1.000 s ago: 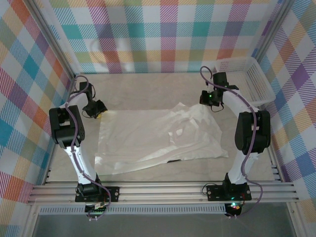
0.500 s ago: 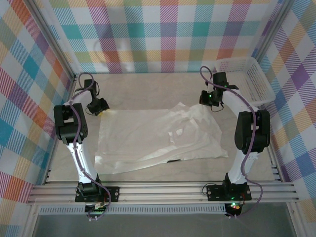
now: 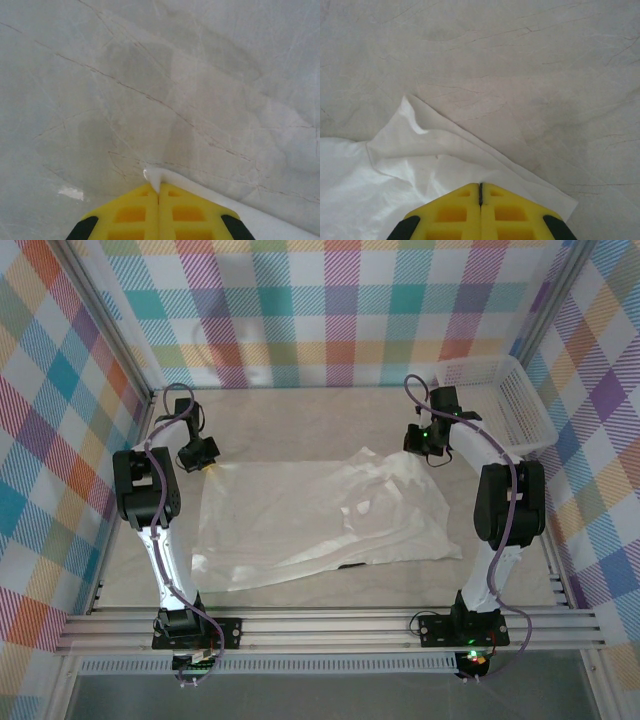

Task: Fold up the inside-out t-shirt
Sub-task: Fold the T-shirt at the center of the table.

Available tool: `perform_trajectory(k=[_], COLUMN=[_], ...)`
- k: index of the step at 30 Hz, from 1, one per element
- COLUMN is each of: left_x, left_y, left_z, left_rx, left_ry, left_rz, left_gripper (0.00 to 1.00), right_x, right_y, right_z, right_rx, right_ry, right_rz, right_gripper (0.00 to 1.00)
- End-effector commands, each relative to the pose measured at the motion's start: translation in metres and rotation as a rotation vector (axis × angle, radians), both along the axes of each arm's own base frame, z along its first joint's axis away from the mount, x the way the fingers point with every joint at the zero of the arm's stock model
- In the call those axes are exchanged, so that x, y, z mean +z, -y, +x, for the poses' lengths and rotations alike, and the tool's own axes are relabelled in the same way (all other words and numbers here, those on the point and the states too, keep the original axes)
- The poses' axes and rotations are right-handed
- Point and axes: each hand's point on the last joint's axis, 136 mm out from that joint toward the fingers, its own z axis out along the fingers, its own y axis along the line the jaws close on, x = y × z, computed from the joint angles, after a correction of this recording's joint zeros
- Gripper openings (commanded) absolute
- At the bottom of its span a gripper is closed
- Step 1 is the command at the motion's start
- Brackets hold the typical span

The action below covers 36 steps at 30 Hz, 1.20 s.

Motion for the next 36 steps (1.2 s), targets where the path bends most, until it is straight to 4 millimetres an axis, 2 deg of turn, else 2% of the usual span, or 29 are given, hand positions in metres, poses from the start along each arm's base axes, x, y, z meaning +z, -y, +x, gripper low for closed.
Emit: perform_trajectory(k=[1,3,6,8,10,13,16,18,20,23,25,28,33,36], left_x=[0.035,0.041,0.044,0.047,0.053,0.067,0.081,0.087,0.084,0.071,0.059,0.059,0.088,0.099], left_y=[-0.004,-0.001,0.004,0.001,-0.001,0.0,0.0,0.0,0.001,0.002,-0.001,-0.003,0.002,0.003], left_z=[-0.019,-0.029,-0.039,-0.046,-0.053,-0.062,-0.078,-0.094,-0.111,-0.13,-0.139,-0.143,-0.149,-0.166], left_rx=[0.038,0.056,0.063,0.082,0.097,0.117,0.143,0.174,0.195,0.215,0.224,0.222,0.226,0.219], left_ry=[0.024,0.033,0.035,0.024,0.026,0.046,0.064,0.078,0.077,0.062,0.03,0.009,0.1,0.12], left_rz=[0.043,0.025,0.005,0.025,0.033,0.025,0.021,0.024,0.02,0.018,0.034,0.041,0.013,0.021], left_gripper=[0.0,0.0,0.0,0.0,0.0,0.0,0.0,0.0,0.0,0.0,0.0,0.0,0.0,0.0], right_x=[0.012,0.002,-0.012,-0.015,-0.009,0.01,0.022,0.012,-0.006,-0.033,-0.04,-0.029,0.01,0.02], right_y=[0.013,0.021,0.015,0.015,0.014,0.016,0.029,0.042,0.05,0.056,0.058,0.059,0.06,0.063], right_z=[0.005,0.001,-0.005,-0.006,-0.006,-0.004,-0.011,-0.027,-0.045,-0.066,-0.071,-0.069,-0.066,-0.078], right_rx=[-0.066,-0.089,-0.065,-0.067,-0.065,-0.064,-0.116,-0.172,-0.208,-0.234,-0.235,-0.24,-0.256,-0.283], right_ry=[0.022,-0.001,-0.044,-0.058,-0.048,-0.009,0.013,-0.014,-0.052,-0.117,-0.139,-0.131,-0.049,-0.028], right_rz=[0.001,0.0,0.023,0.026,0.027,0.02,-0.012,-0.033,-0.031,-0.025,-0.026,-0.023,-0.006,-0.007], right_gripper=[0.0,0.0,0.0,0.0,0.0,0.0,0.0,0.0,0.0,0.0,0.0,0.0,0.0,0.0])
